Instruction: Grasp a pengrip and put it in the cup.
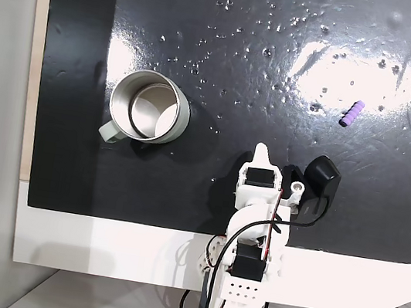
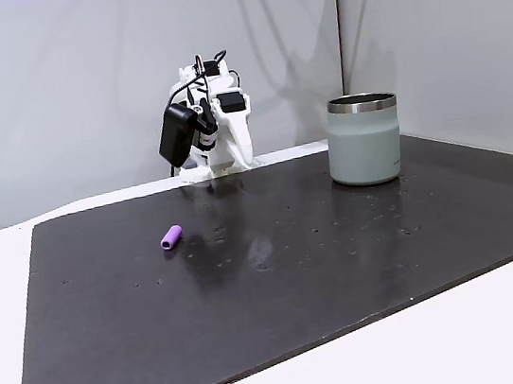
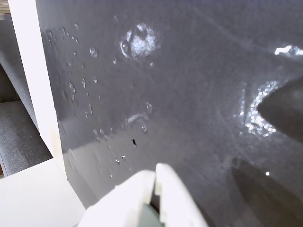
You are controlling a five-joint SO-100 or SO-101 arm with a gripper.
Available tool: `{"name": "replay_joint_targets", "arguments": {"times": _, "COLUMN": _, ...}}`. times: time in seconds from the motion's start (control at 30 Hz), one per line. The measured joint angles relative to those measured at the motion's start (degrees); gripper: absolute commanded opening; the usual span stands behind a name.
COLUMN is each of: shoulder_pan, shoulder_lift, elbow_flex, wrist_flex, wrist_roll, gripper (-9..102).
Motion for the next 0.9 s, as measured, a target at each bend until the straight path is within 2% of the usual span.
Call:
{"name": "replay_joint_targets", "arguments": {"times": 0.57, "shoulder_pan": 0.3, "shoulder_lift": 0.0, "elbow_flex": 0.0, "wrist_flex": 0.4, "wrist_roll": -2.1, "gripper": 0}}
{"name": "replay_joint_targets", "arguments": {"times": 0.77, "shoulder_pan": 2.0, "shoulder_lift": -1.1, "elbow_flex": -7.5, "wrist_flex": 7.9, "wrist_roll": -9.9, "gripper": 0}}
{"name": "replay_joint_targets", "arguments": {"times": 0.9, "shoulder_pan": 4.3, "shoulder_lift": -11.4, "elbow_flex": -20.0, "wrist_flex": 14.9, "wrist_roll": -15.2, "gripper": 0}}
